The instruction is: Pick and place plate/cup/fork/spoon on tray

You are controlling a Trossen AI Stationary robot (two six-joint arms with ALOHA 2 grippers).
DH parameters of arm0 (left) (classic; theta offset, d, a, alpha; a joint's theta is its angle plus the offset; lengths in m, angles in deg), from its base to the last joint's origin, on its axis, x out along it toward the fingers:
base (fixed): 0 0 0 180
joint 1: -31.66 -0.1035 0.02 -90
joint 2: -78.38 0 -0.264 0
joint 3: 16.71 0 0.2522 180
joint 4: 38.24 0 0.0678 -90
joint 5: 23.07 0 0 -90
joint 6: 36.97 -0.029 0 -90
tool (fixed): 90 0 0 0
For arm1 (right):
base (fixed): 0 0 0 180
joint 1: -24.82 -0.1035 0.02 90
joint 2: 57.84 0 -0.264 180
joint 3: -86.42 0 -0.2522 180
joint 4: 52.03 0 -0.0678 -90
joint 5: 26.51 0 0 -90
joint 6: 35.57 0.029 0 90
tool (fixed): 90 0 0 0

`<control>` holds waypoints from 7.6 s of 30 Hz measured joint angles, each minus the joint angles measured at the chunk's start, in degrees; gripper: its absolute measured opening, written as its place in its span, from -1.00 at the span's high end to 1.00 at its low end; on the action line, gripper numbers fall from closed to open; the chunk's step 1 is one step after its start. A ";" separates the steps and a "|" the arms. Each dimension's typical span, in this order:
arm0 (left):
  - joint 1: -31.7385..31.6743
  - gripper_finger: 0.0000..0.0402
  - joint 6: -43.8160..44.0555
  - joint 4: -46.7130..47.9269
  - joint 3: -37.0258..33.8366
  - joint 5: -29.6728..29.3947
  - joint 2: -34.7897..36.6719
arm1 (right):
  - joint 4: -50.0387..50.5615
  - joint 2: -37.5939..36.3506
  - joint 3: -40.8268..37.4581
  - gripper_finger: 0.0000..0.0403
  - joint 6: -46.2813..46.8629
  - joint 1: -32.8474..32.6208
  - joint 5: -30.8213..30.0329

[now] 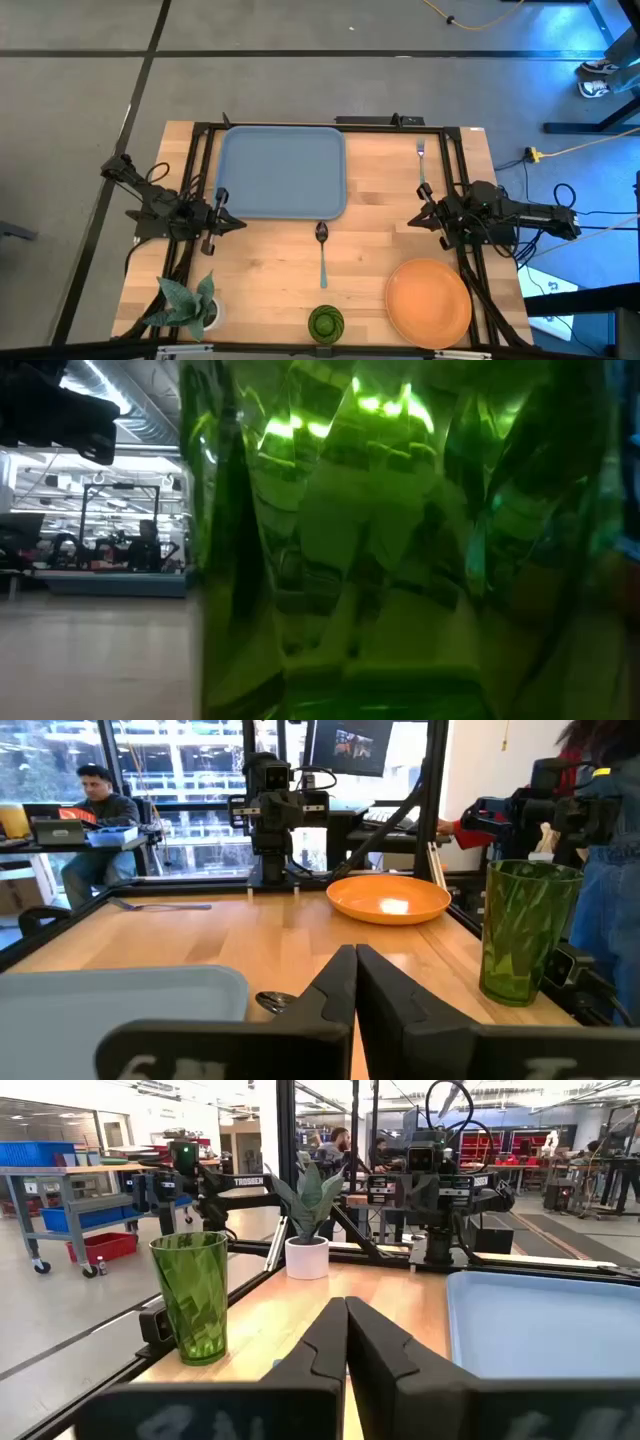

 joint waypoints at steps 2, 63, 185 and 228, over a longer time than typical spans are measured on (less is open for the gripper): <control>-0.01 1.00 -0.02 -0.02 0.00 0.01 0.00 | 0.00 0.01 0.00 0.94 0.00 0.00 -0.02; -0.01 1.00 -0.12 -0.51 -0.02 -6.08 -0.01 | -1.94 0.00 -0.02 0.94 1.73 0.02 -0.02; 0.00 1.00 3.54 -6.36 -0.02 -25.51 0.00 | 72.30 112.32 72.15 0.43 37.44 47.67 -37.12; 0.00 1.00 3.61 -7.39 -0.02 -25.51 0.00 | 66.36 112.12 65.18 0.88 31.61 49.22 -35.38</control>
